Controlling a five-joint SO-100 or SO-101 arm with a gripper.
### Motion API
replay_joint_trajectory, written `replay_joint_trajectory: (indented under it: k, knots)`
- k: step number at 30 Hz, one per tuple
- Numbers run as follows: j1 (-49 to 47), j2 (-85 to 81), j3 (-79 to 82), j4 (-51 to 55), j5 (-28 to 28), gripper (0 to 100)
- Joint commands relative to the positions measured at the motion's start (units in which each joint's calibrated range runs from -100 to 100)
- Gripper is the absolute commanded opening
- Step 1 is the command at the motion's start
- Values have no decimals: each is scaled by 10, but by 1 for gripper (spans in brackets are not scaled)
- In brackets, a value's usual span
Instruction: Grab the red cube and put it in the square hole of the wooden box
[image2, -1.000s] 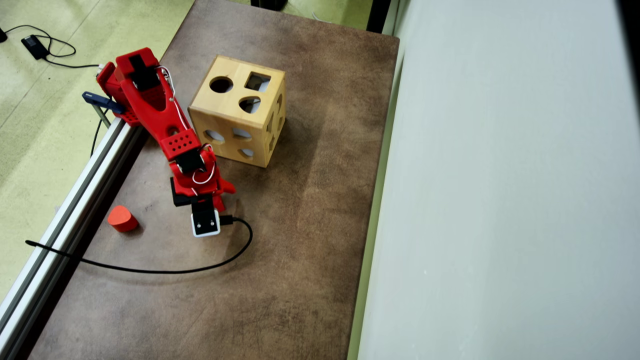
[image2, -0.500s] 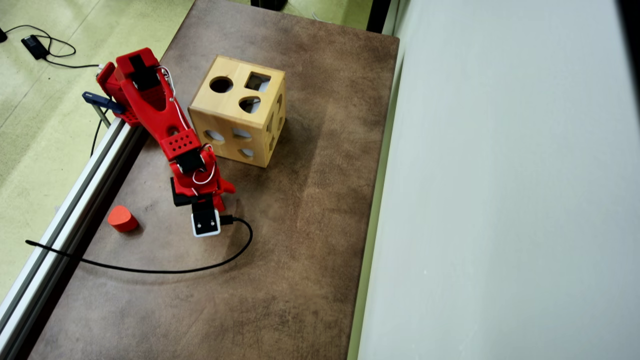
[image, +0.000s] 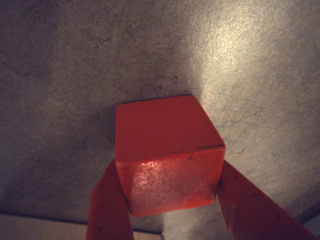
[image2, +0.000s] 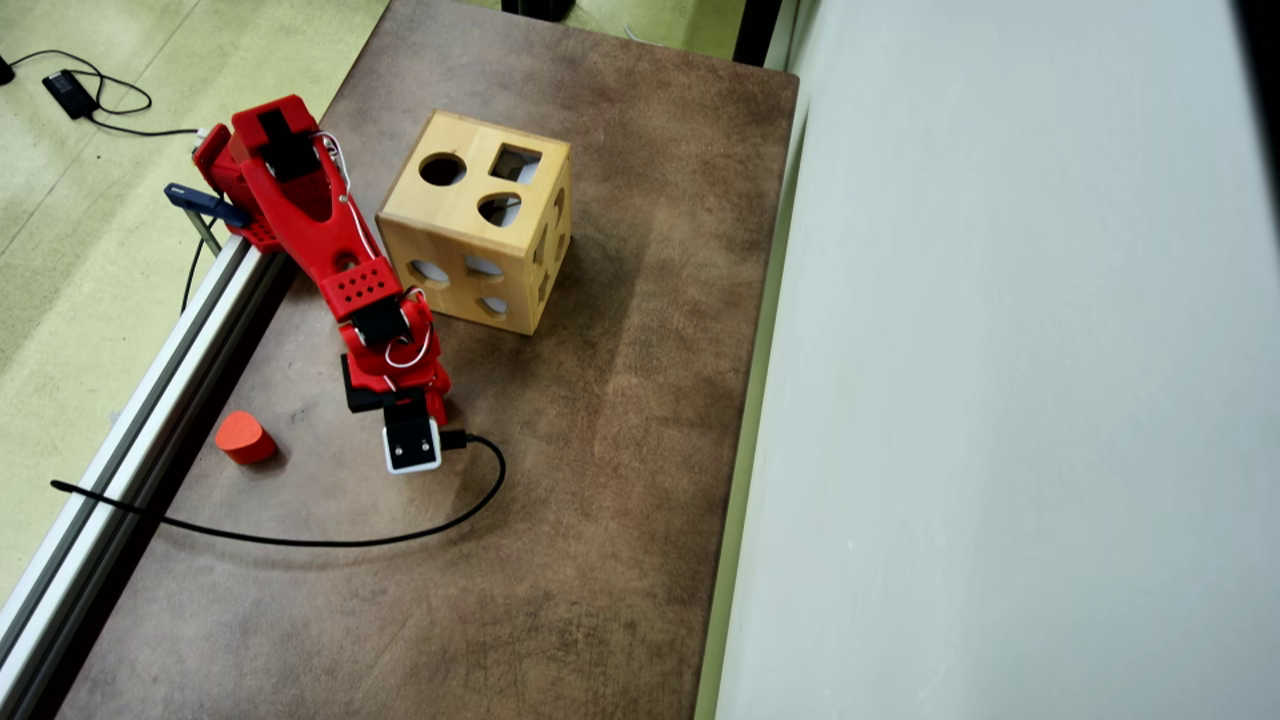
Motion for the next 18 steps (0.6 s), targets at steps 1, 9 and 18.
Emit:
replay_joint_trajectory:
  k: [1, 9, 18]
  knots:
    - [4, -24, -18, 5, -5, 2]
    - [1, -177, -14, 28, -78, 2]
    - [-3, -393, -24, 179, -200, 2]
